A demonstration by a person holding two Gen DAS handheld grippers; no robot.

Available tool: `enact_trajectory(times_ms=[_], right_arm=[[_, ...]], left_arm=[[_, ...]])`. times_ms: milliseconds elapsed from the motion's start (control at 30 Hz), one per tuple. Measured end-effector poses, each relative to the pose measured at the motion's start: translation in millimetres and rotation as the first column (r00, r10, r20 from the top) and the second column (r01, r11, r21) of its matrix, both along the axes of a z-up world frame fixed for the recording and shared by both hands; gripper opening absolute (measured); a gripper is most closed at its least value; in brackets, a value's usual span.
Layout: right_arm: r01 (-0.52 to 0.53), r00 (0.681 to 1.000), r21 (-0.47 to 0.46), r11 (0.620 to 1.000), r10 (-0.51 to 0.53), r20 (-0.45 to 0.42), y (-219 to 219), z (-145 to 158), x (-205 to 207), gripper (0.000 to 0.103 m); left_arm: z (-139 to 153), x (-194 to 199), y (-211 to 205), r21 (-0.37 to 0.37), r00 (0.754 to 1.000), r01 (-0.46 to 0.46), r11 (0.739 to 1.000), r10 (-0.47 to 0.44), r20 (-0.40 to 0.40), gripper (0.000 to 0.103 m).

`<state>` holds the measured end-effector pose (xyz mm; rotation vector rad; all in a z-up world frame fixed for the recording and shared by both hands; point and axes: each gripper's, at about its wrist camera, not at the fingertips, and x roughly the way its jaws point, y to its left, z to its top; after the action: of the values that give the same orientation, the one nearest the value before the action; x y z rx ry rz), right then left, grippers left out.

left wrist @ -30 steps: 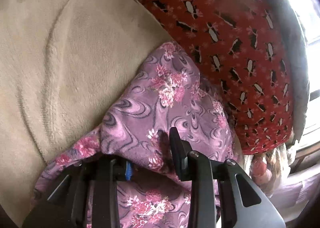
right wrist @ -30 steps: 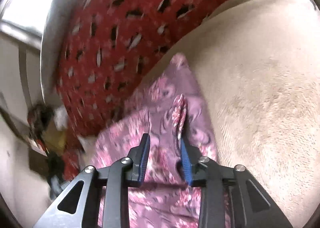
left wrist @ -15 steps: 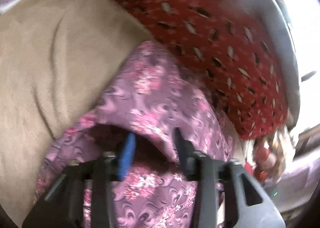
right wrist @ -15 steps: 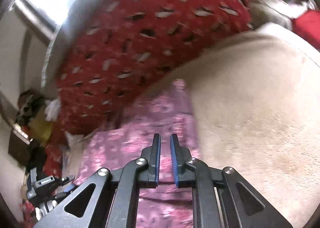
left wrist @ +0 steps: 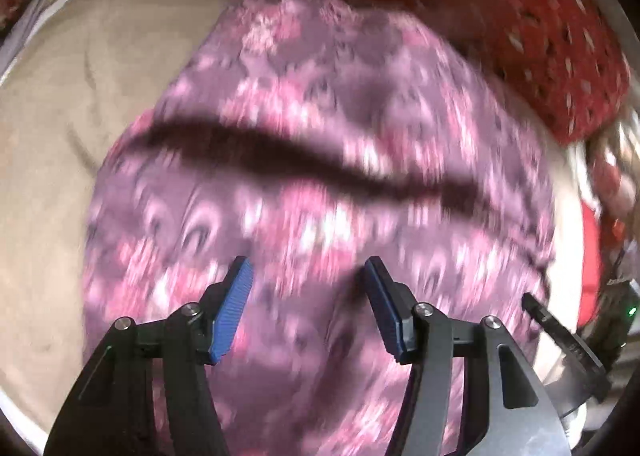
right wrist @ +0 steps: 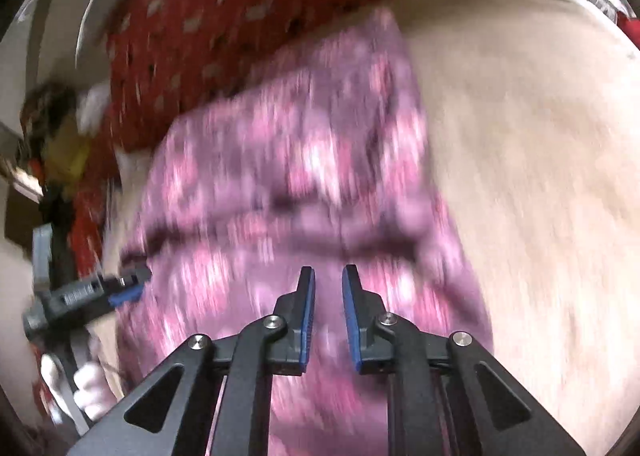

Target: Fold small clothes

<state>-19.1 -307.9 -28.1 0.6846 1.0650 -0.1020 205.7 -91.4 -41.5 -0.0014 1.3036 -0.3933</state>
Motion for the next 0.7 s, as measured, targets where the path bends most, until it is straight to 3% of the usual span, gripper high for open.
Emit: enact_trajectory(times_ms=[167, 267, 400, 500, 567, 700], right_arm=[[-0.070, 0.994, 0.018, 0.997, 0.072, -0.082, 21.1, 4.4, -44.2, 0.017], [-0.125, 0.984, 0.021, 0.992, 0.126, -0.122, 32.8, 7.9, -70.9, 0.022], [-0.153, 0.979, 0.016, 0.988, 0.154, -0.133, 42.4, 15.3, -109.1, 0.025], [-0.135, 0.983, -0.002, 0.991, 0.134, -0.128, 41.1, 23.7, -137.4, 0.027], [-0.106, 0.987, -0.020, 0.994, 0.103, -0.124, 35.0, 27.7, -160.4, 0.036], [-0.049, 0.994, -0.002, 0.999, 0.049, -0.102, 24.1, 25.8, -200.6, 0.042]], left_arm=[[-0.8, -51.7, 18.2, 0.044, 0.997, 0.057, 0.997, -0.055, -0.058, 0.057], [-2.5, -75.0, 40.0, 0.017, 0.991, 0.063, 0.998, -0.060, -0.121, 0.057], [-7.6, -99.9, 88.1, -0.044, 0.977, 0.022, 0.999, -0.031, -0.210, 0.057], [-1.5, -113.1, 129.2, -0.056, 0.976, -0.016, 0.998, 0.003, -0.216, 0.057], [3.2, -120.6, 152.6, -0.058, 0.977, -0.047, 0.997, 0.034, -0.210, 0.057], [-0.9, -122.0, 193.4, -0.046, 0.968, -0.136, 0.990, 0.123, -0.220, 0.057]])
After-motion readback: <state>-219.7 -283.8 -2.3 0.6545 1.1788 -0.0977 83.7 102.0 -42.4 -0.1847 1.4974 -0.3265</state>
